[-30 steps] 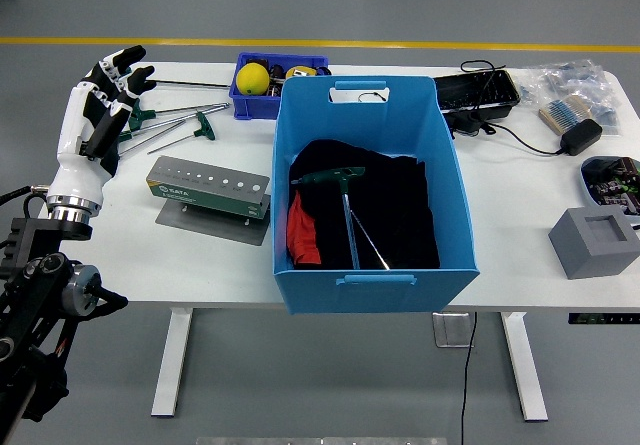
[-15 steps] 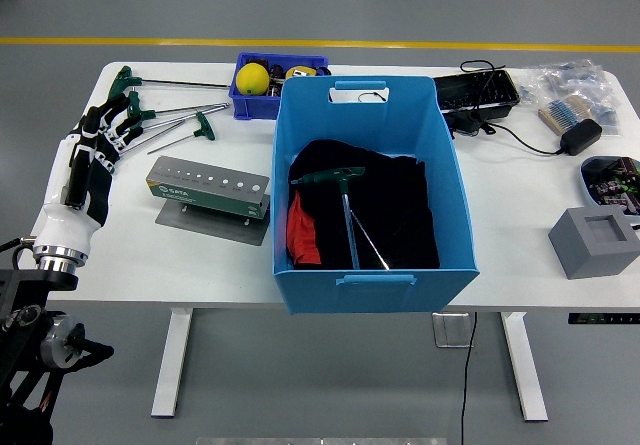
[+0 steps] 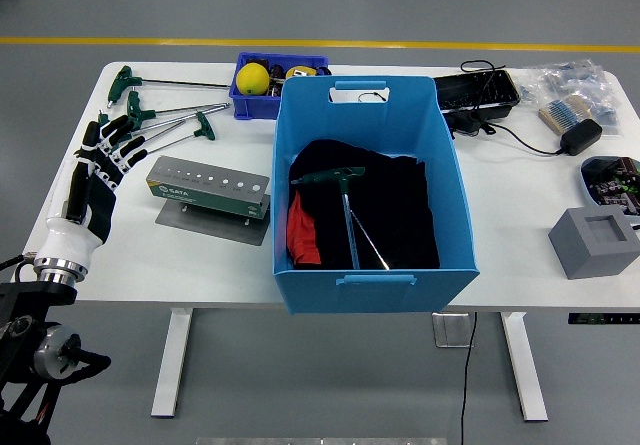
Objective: Lift tool from toolbox,place it in box,lift tool from toolbox,place it in box
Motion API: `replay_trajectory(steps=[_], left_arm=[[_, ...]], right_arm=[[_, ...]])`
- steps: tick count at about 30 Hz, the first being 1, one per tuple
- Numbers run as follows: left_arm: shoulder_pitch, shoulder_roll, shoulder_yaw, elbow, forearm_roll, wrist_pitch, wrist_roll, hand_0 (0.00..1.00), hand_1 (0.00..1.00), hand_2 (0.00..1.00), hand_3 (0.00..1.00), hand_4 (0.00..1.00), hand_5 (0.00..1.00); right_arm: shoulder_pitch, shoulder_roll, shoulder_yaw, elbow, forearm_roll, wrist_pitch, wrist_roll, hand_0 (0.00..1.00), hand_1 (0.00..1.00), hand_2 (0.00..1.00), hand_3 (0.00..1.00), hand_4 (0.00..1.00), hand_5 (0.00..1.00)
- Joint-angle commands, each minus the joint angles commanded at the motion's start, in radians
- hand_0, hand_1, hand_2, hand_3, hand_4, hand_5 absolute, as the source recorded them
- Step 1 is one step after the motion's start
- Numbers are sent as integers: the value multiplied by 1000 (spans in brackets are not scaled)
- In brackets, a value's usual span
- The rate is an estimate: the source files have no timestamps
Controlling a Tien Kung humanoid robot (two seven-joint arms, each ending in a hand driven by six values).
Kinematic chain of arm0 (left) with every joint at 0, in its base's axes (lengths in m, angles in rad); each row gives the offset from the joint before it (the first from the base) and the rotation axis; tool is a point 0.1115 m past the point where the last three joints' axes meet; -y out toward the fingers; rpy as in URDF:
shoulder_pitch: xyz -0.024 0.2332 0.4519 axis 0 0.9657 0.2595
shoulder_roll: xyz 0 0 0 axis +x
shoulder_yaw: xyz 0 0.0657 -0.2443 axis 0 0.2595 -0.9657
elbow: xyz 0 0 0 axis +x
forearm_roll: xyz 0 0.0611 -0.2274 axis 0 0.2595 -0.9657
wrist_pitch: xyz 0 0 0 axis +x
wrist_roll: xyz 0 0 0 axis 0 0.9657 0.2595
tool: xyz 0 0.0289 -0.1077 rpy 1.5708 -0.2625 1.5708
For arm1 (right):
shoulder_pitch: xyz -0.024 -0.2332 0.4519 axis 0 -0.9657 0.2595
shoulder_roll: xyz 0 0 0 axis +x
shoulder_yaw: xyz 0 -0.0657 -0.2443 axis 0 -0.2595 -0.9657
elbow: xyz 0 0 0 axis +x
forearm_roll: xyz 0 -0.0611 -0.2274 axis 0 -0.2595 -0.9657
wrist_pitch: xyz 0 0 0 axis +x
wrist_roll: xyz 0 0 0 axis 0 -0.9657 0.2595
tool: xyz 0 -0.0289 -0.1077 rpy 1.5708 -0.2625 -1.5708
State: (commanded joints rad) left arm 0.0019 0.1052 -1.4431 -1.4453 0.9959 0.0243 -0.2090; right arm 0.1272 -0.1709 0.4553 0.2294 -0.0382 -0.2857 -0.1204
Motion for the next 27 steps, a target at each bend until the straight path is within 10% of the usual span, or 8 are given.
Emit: replay_trajectory(steps=[27], left_arm=[[-29, -8, -16, 8, 15, -9, 23, 801, 852, 905, 821, 929, 894]], right_arm=[[13, -4, -23, 2, 28, 5, 8, 628, 598, 674, 545, 755, 664]])
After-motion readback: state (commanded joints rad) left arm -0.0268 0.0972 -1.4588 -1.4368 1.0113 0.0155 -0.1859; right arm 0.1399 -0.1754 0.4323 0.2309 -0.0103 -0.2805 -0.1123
